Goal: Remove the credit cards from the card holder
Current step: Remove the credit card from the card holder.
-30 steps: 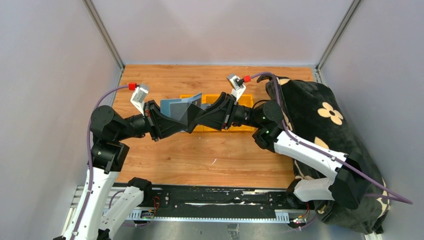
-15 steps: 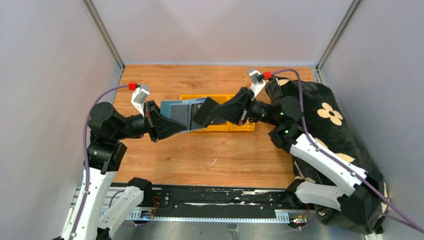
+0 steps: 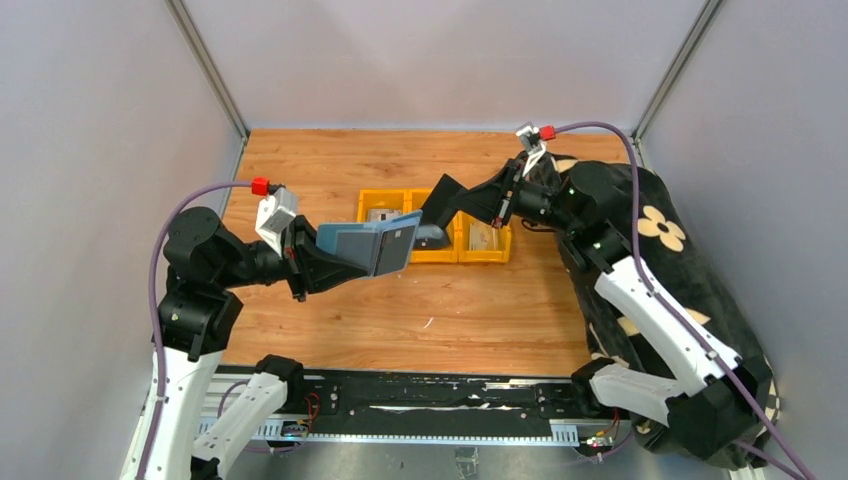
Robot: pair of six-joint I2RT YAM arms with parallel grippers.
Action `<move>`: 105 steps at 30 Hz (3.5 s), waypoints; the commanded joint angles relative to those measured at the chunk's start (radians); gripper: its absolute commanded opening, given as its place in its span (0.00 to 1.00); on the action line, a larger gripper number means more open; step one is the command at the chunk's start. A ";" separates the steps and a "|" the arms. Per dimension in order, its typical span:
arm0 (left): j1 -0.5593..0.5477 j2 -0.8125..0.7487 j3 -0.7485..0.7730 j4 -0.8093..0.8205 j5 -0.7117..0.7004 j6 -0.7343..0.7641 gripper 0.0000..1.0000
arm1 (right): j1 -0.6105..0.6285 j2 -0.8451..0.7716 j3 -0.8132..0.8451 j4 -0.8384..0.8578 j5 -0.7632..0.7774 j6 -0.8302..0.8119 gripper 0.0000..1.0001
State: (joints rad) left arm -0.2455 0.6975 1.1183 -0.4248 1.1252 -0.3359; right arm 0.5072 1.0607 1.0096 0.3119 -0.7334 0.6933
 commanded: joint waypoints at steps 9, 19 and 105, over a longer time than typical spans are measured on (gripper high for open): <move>-0.001 -0.022 0.073 -0.223 0.055 0.326 0.00 | -0.020 0.391 0.177 -0.143 -0.030 -0.196 0.00; 0.000 -0.021 0.078 -0.253 0.031 0.357 0.00 | -0.028 0.766 0.474 -0.518 0.077 -0.473 0.00; 0.000 0.120 0.086 -0.491 -0.182 0.620 1.00 | 0.312 0.384 0.540 -0.991 -0.188 -0.862 0.00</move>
State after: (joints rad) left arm -0.2443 0.7757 1.2057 -0.8078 0.8490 0.1444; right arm 0.7582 1.3994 1.4742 -0.3939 -0.9161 0.0368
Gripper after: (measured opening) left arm 0.996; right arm 0.035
